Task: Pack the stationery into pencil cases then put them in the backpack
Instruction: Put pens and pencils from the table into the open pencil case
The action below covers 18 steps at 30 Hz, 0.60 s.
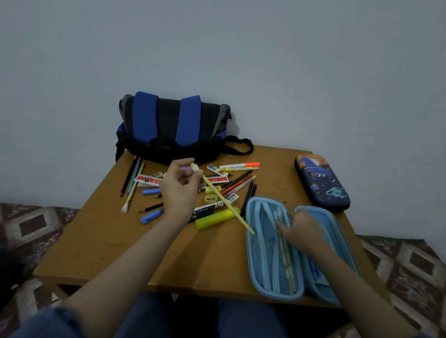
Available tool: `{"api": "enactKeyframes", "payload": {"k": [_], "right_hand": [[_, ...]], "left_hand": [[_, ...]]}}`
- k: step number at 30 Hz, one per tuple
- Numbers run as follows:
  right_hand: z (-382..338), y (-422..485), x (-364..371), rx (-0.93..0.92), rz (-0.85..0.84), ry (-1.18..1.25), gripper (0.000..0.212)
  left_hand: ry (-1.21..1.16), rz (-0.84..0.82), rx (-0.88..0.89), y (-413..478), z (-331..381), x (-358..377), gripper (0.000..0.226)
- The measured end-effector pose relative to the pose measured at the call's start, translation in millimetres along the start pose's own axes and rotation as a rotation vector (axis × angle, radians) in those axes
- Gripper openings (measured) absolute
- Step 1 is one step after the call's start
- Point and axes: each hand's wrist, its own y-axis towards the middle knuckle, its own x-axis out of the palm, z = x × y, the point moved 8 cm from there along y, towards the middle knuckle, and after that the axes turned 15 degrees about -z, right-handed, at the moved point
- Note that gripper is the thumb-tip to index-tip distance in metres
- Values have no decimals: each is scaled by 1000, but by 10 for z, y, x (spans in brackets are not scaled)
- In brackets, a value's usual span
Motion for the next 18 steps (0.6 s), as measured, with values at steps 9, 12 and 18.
{"api": "enactKeyframes", "payload": {"k": [9, 12, 18], "right_hand": [[22, 20, -18, -66, -19, 72, 46], [36, 27, 11, -84, -53, 82, 47], [31, 54, 2, -129, -53, 82, 41]], "left_hand": [[27, -109, -144, -42, -310, 595, 17], [96, -166, -193, -73, -463, 761, 17], [230, -360, -296, -155, -670, 1118, 29]]}}
